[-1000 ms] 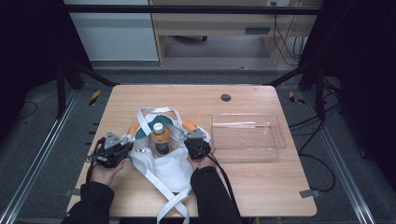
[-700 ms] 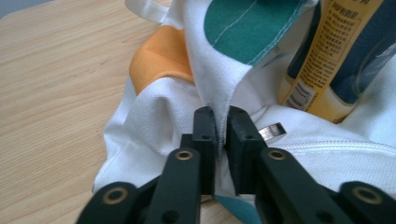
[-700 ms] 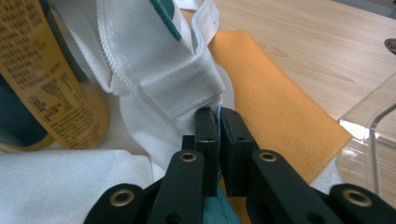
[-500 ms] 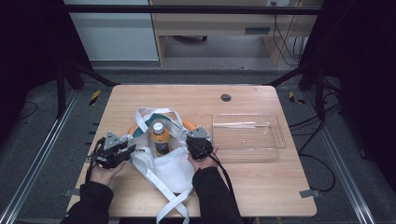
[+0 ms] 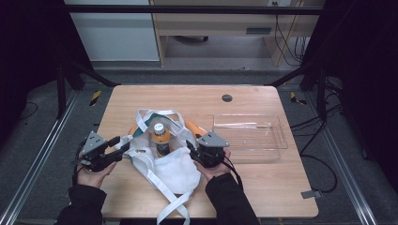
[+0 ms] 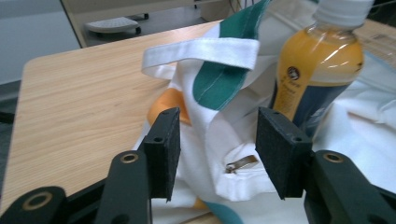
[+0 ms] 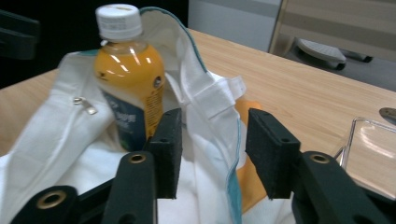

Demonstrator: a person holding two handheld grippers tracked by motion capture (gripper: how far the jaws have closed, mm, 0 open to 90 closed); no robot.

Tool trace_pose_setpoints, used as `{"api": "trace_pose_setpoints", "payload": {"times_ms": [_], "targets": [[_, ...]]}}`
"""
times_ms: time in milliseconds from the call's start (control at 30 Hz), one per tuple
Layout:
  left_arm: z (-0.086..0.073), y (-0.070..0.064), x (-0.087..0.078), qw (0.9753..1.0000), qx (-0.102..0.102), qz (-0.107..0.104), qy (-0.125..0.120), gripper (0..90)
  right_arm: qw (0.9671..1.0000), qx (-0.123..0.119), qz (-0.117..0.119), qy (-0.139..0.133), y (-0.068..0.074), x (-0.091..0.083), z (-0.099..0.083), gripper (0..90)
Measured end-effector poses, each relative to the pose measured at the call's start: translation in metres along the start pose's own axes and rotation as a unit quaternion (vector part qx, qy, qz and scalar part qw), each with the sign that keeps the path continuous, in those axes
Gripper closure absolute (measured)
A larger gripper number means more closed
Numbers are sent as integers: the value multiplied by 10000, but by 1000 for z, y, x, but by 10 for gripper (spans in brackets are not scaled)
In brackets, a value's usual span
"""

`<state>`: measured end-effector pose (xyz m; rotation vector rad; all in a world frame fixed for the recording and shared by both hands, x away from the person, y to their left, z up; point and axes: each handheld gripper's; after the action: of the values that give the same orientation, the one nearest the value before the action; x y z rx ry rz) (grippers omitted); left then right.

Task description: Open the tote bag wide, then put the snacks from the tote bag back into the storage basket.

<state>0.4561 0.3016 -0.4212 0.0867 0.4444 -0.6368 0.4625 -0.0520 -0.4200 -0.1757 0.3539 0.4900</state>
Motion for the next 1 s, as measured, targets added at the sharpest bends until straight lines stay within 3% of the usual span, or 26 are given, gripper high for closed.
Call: {"api": "trace_pose_setpoints", "payload": {"times_ms": [233, 533, 767, 1000], "targets": [[6, -11, 0, 9998, -65, -207, 22, 433, 9996, 104, 272, -8, -10, -26, -8, 415], [12, -26, 2, 9995, 102, -310, -14, 337, 9986, 234, 478, 18, -31, -56, -28, 296], [17, -39, 4, 9991, 172, -375, -3, 276, 9987, 250, 382, 206, -46, -71, -50, 260], [22, -47, 9, 9990, 211, -398, -14, 232, 9984, 322, 362, 299, -57, -82, -60, 237]]}}
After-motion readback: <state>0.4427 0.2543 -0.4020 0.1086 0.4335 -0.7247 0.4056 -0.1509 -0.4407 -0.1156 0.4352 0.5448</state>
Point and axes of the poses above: each handheld gripper's, and its own axes: x roughly forward along the jaws, z roughly out of its top, y roughly to its left, and after that the axes turned 7 degrees about -z, right-handed
